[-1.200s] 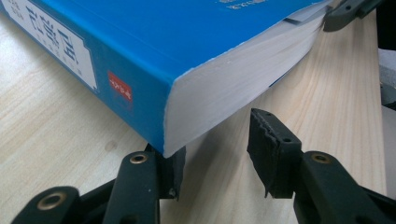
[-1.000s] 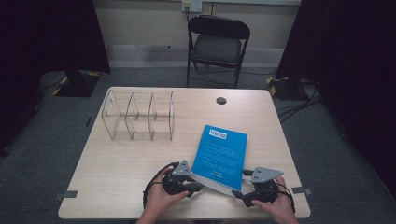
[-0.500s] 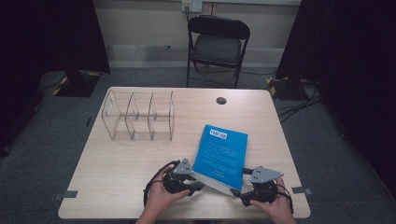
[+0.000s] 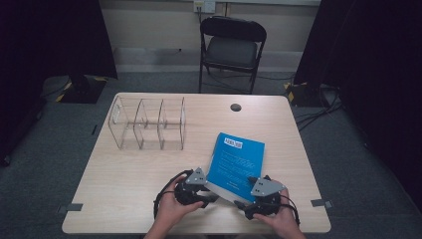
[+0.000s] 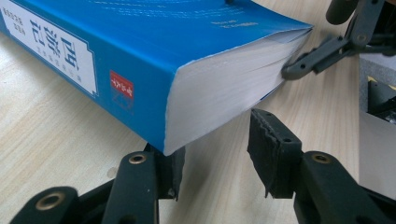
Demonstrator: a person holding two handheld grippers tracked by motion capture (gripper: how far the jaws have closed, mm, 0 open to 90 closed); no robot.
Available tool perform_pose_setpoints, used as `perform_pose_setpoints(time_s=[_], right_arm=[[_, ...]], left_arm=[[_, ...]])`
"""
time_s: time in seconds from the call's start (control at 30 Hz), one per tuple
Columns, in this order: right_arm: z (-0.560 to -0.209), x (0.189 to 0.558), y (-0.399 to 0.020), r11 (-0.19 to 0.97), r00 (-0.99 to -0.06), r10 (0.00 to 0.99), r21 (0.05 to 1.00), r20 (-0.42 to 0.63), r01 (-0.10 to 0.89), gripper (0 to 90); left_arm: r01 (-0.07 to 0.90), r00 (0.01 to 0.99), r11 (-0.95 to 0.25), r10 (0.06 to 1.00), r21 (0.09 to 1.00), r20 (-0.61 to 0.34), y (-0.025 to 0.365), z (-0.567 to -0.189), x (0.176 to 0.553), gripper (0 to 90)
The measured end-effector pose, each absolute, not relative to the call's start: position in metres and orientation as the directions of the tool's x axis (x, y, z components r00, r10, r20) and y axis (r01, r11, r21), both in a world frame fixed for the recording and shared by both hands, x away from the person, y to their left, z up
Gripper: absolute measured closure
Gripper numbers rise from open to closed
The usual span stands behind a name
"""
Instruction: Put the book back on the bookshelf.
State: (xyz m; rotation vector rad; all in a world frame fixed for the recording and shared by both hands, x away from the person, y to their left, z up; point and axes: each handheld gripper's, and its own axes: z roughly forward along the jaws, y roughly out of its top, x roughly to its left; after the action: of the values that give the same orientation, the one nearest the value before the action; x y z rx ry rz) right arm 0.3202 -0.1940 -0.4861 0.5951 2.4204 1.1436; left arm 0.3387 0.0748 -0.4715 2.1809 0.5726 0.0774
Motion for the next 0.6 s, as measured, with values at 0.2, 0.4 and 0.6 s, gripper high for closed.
perform_pose_setpoints(time_s=[0.2,0.4,0.6], right_arm=[[-0.489,0.319,-0.19,0.584,-0.83,0.522,0.792,-0.198,0.179,7.6],[-0.492,0.316,-0.187,0.585,-0.815,0.536,0.793,-0.221,0.17,6.7],[-0.493,0.315,-0.184,0.587,-0.808,0.54,0.794,-0.235,0.161,6.7]], left_arm=[[0.375,0.894,-0.531,0.425,0.76,-0.144,0.074,-0.471,0.339,55.9],[0.372,0.895,-0.536,0.424,0.757,-0.14,0.074,-0.47,0.339,55.1],[0.373,0.895,-0.543,0.424,0.752,-0.139,0.072,-0.469,0.339,55.0]])
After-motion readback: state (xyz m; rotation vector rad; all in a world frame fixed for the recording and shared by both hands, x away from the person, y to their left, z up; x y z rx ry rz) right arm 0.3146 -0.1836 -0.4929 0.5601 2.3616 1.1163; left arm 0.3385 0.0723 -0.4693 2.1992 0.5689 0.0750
